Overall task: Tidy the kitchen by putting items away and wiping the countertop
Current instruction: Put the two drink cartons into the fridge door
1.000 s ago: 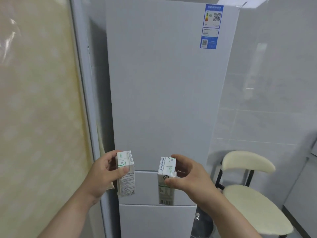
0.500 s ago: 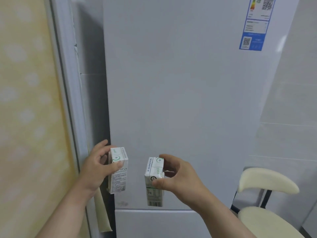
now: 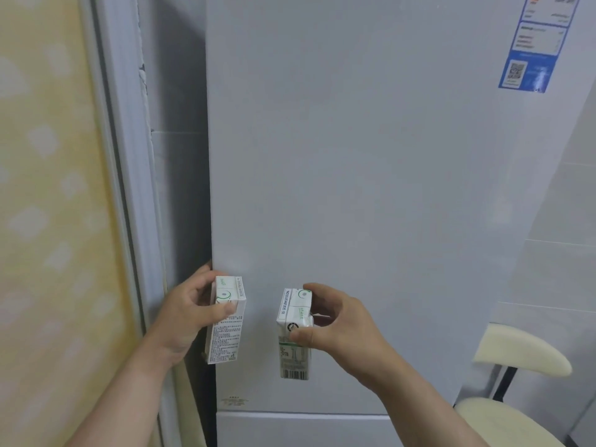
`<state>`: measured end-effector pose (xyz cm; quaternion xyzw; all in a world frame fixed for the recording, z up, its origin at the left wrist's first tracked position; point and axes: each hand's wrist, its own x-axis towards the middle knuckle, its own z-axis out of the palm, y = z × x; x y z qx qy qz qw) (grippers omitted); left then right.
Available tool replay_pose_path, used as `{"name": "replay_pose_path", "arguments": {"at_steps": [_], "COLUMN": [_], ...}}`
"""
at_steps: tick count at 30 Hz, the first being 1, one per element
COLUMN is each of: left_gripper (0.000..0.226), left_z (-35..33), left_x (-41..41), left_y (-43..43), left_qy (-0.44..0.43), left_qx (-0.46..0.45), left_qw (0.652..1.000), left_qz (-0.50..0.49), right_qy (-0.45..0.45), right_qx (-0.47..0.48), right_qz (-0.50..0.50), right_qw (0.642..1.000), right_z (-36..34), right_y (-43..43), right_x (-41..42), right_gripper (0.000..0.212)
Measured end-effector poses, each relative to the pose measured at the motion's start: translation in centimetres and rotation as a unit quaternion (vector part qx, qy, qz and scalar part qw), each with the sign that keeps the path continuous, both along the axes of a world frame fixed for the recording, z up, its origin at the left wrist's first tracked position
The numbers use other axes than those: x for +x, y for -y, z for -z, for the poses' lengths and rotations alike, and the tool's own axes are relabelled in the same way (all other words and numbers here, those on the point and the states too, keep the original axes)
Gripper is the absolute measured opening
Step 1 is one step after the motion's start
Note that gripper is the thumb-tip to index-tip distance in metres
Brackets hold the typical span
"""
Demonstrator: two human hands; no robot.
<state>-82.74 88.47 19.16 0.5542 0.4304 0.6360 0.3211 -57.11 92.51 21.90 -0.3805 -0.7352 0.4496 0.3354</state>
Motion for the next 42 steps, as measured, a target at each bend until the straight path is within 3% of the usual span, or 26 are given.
{"name": "replay_pose_path", "arguments": {"at_steps": [5, 9, 17, 28, 42], "left_gripper": [0.059, 0.069, 0.083, 0.074, 0.069], "left_z": [-0.3, -0.2, 0.3, -0.3, 0.0], "left_x": [-0.4, -0.3, 1.4, 9.1, 20.9], "left_y": [0.0, 0.4, 5.2, 17.1, 28.1], "left_qy": [0.004, 0.013, 0.022, 0.011, -0.055], "left_qx": [-0.016, -0.021, -0.036, -0.054, -0.047], "left_qw": [1.000, 1.000, 0.999, 0.998, 0.997], "left_qz": [-0.005, -0.014, -0.010, -0.003, 0.024], "right_qy": [-0.005, -0.007, -0.018, -0.022, -0.056], "right_qx": [-0.009, -0.007, -0.006, 0.000, 0.017], "right_qz": [0.004, 0.004, 0.006, -0.033, -0.026], "right_qw": [1.000, 1.000, 1.000, 0.999, 0.998], "right_z": [0.1, -0.2, -0.9, -2.5, -3.4], "right_y": [0.3, 0.8, 3.1, 12.9, 23.6], "right_x": [0.1, 1.1, 3.6, 9.3, 19.8], "right_gripper": [0.084, 0.066, 0.059, 0.089, 0.095]}}
